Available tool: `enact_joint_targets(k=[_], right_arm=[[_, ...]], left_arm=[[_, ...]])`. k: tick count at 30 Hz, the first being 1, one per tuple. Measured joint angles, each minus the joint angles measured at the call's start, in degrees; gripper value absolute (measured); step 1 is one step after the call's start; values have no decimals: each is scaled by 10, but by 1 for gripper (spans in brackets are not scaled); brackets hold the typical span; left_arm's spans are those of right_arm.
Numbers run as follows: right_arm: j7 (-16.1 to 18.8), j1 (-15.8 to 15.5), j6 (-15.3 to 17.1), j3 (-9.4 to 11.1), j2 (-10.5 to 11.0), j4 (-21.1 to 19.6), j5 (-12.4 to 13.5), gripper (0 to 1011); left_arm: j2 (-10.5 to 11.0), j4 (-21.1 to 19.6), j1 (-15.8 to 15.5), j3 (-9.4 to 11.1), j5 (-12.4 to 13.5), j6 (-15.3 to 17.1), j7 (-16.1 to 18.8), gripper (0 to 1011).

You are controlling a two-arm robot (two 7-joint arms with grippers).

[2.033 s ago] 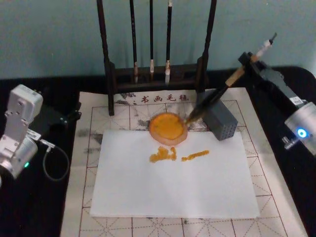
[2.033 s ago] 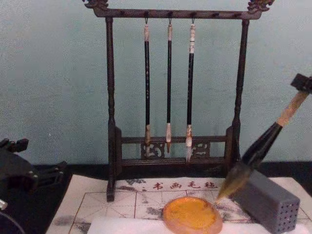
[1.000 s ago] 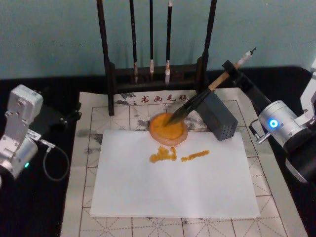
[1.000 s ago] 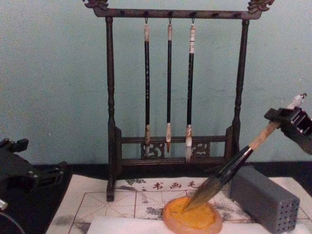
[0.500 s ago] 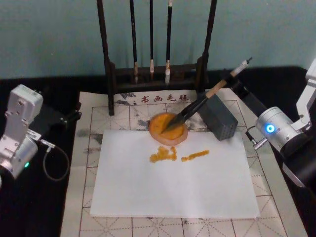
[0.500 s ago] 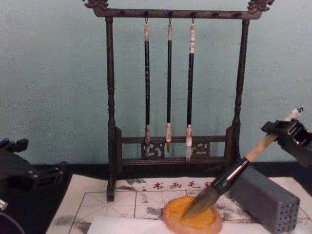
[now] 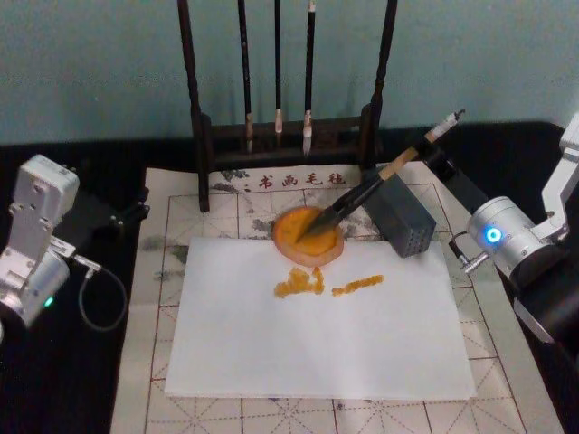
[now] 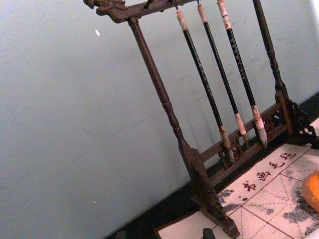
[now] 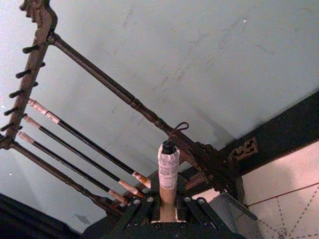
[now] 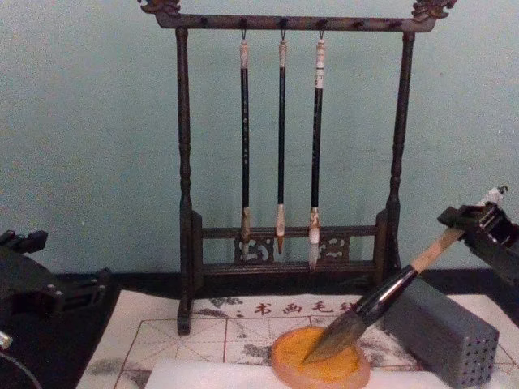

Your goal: Pick up the brush from the inkstone, write on the paper, then place the brush back to its original position.

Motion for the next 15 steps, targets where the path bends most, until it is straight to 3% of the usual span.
enact_joint_targets(k=[15], right_arm=[[-27,-2,6,-5,0,1,24,195]], left_arm=[[0,0,0,0,0,0,0,1001]])
